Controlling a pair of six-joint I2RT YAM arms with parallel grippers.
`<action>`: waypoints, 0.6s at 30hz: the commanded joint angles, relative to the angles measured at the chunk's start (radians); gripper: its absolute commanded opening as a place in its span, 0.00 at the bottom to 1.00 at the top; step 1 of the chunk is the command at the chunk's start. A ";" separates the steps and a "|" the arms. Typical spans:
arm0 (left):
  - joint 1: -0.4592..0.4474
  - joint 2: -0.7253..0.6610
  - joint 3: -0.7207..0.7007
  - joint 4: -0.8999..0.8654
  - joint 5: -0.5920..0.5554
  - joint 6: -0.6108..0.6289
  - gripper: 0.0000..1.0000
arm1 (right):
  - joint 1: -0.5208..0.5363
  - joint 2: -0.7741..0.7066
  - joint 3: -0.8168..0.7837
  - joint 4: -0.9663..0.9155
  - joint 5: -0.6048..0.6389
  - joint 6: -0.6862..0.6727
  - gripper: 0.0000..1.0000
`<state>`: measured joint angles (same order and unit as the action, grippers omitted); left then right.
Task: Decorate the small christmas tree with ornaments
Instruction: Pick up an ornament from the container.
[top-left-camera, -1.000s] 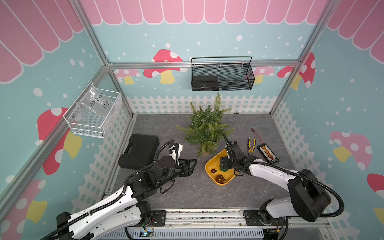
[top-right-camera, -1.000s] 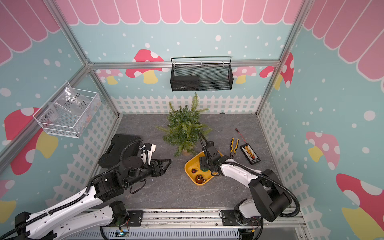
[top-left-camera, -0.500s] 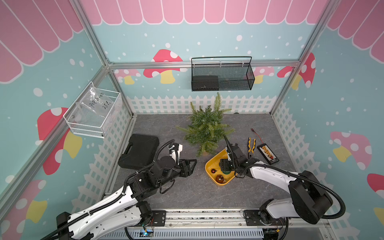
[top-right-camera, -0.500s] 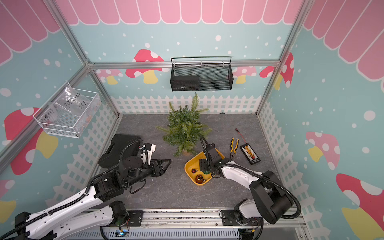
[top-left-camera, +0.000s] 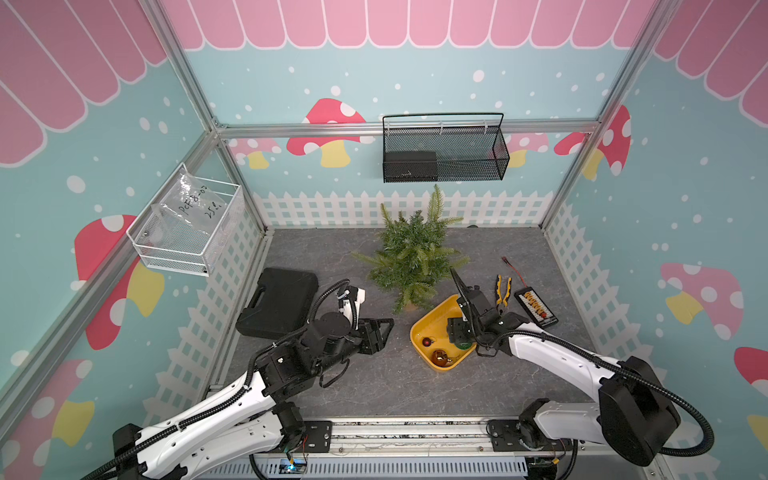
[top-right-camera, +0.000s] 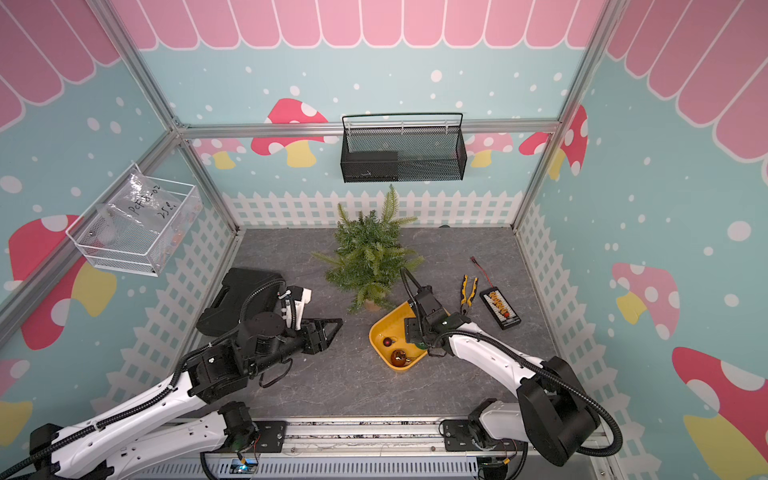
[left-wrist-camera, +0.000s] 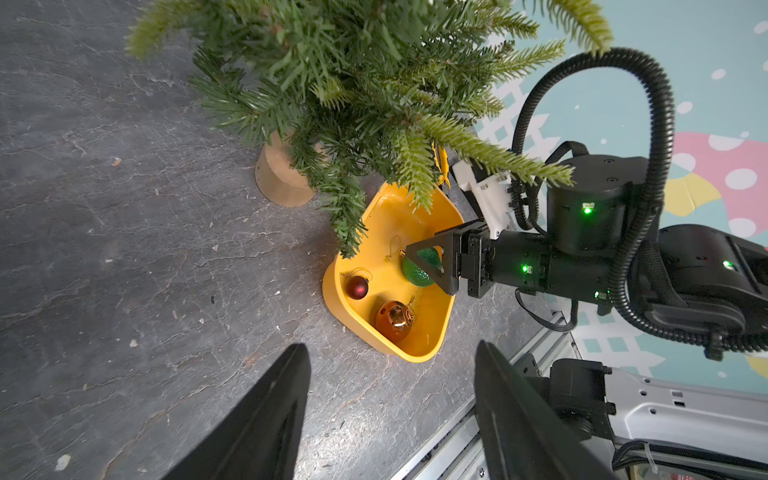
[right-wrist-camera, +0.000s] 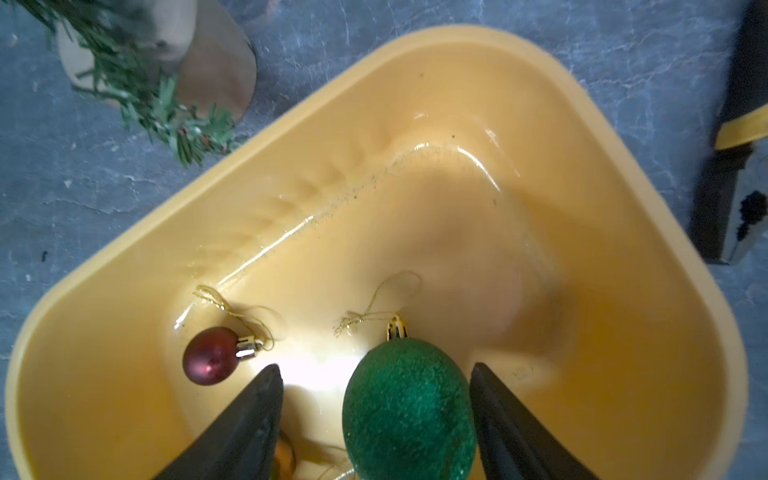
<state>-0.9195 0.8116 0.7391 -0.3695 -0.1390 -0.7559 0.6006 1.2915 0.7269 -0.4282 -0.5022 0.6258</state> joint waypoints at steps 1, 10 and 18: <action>-0.005 -0.005 -0.001 -0.005 -0.011 -0.013 0.65 | 0.019 -0.005 0.011 -0.073 0.055 0.006 0.73; -0.005 0.003 0.000 -0.004 -0.012 -0.010 0.65 | 0.024 0.062 -0.001 -0.024 0.058 -0.019 0.71; -0.005 -0.006 -0.001 -0.009 -0.018 -0.013 0.65 | 0.025 0.106 -0.013 0.001 0.025 -0.026 0.70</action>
<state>-0.9195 0.8143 0.7391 -0.3695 -0.1394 -0.7555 0.6174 1.3918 0.7269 -0.4366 -0.4999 0.6064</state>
